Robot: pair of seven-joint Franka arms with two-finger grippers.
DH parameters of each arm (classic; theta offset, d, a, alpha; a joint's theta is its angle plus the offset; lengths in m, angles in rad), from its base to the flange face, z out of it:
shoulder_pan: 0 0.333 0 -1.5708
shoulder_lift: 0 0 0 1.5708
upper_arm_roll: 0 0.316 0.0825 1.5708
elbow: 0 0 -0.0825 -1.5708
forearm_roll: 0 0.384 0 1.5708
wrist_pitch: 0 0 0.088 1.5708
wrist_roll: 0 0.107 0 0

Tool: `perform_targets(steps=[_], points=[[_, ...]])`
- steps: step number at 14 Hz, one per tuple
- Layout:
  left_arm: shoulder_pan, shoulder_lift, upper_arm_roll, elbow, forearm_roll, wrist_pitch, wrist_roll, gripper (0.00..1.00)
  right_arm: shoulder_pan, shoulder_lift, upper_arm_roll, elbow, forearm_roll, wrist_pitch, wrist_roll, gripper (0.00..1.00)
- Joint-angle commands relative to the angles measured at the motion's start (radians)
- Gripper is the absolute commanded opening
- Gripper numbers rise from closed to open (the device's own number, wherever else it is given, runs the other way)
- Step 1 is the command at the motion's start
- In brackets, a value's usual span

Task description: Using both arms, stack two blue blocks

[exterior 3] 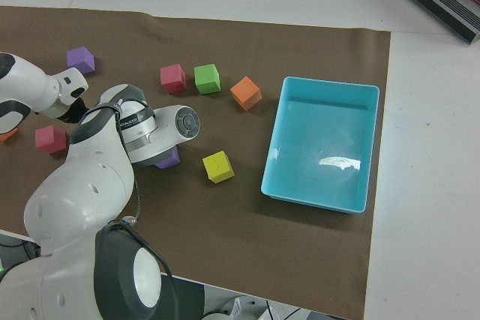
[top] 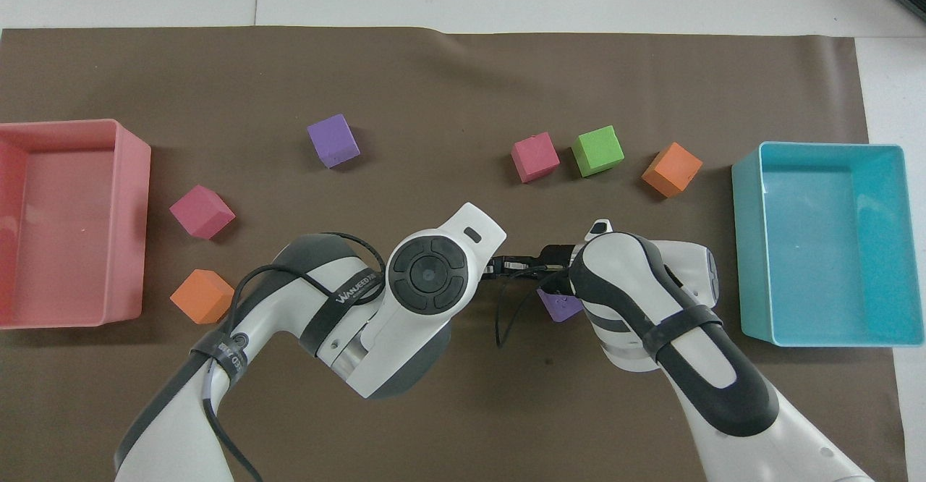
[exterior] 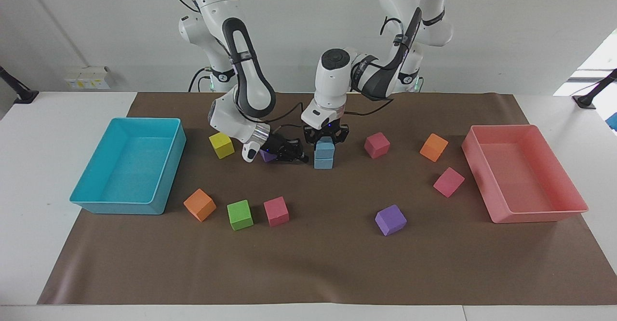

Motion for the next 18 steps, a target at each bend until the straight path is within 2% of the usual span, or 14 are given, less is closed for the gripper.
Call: perform_targets(steps=[1, 15, 18], points=[[-0.016, 0.006, 0.014, 0.011, 0.021, 0.0, -0.003, 0.56, -0.01, -0.003, 0.007, 0.0, 0.042, -0.01, -0.046, 0.0], [-0.019, 0.005, 0.015, 0.009, 0.029, -0.007, -0.004, 0.71, -0.01, -0.001, 0.007, 0.0, 0.042, -0.009, -0.046, 0.0], [-0.021, 0.005, 0.015, 0.011, 0.029, -0.007, -0.006, 0.8, -0.01, -0.001, 0.007, 0.0, 0.042, -0.009, -0.046, 0.0]])
